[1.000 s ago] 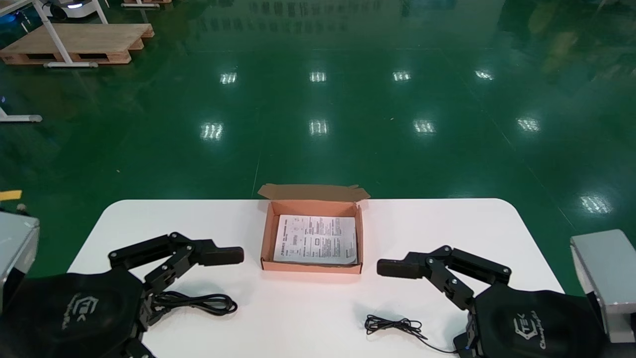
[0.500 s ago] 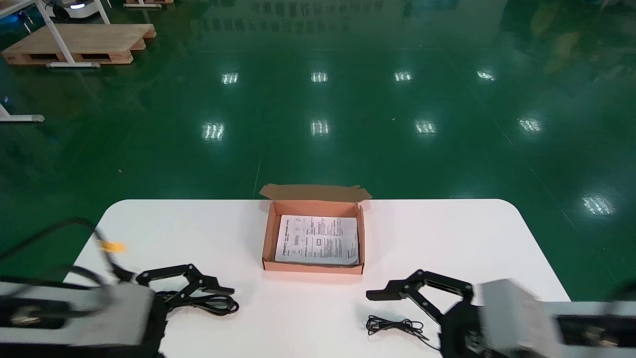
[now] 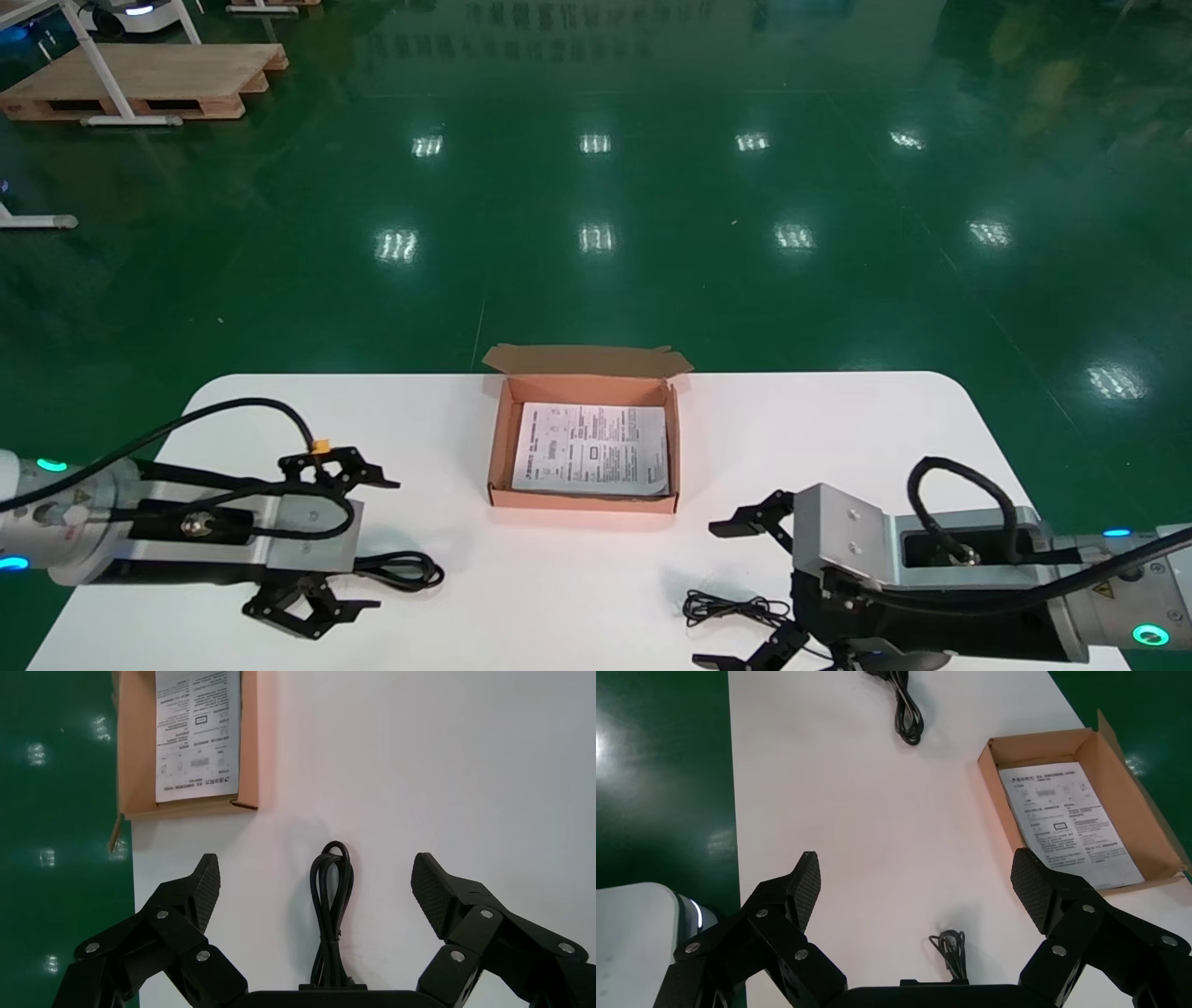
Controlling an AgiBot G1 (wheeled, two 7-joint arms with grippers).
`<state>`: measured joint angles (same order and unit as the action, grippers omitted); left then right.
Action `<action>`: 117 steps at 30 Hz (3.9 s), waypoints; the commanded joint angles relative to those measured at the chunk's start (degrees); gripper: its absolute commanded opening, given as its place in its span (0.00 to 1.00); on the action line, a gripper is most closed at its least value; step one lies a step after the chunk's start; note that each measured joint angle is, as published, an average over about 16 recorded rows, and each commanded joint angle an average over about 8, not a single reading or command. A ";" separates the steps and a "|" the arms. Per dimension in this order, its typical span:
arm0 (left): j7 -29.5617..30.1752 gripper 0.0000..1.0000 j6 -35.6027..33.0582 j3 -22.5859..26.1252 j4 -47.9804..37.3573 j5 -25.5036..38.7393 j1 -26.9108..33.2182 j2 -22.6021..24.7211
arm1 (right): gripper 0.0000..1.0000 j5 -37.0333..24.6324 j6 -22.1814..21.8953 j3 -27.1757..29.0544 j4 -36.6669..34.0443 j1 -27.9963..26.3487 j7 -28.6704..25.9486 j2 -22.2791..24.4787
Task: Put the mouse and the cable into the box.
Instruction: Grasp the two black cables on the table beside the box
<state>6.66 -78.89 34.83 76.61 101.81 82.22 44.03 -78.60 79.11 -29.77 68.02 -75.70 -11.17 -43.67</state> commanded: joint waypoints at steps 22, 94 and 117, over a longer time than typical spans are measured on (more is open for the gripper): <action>1.44 1.00 16.09 6.99 -21.06 21.98 -2.29 14.12 | 1.00 -1.49 -2.41 -0.43 5.66 3.59 -6.28 2.23; -0.86 0.00 17.04 8.30 -27.79 23.50 -1.71 16.50 | 0.00 -34.51 -18.33 -13.32 -17.51 -0.89 0.72 -17.79; -0.86 0.00 17.03 8.29 -27.78 23.48 -1.71 16.50 | 0.00 -34.34 -18.27 -13.19 -16.91 -0.80 0.65 -17.62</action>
<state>5.80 -61.86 43.13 48.83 125.28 80.52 60.53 -112.94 60.84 -42.96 51.10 -76.50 -10.52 -61.30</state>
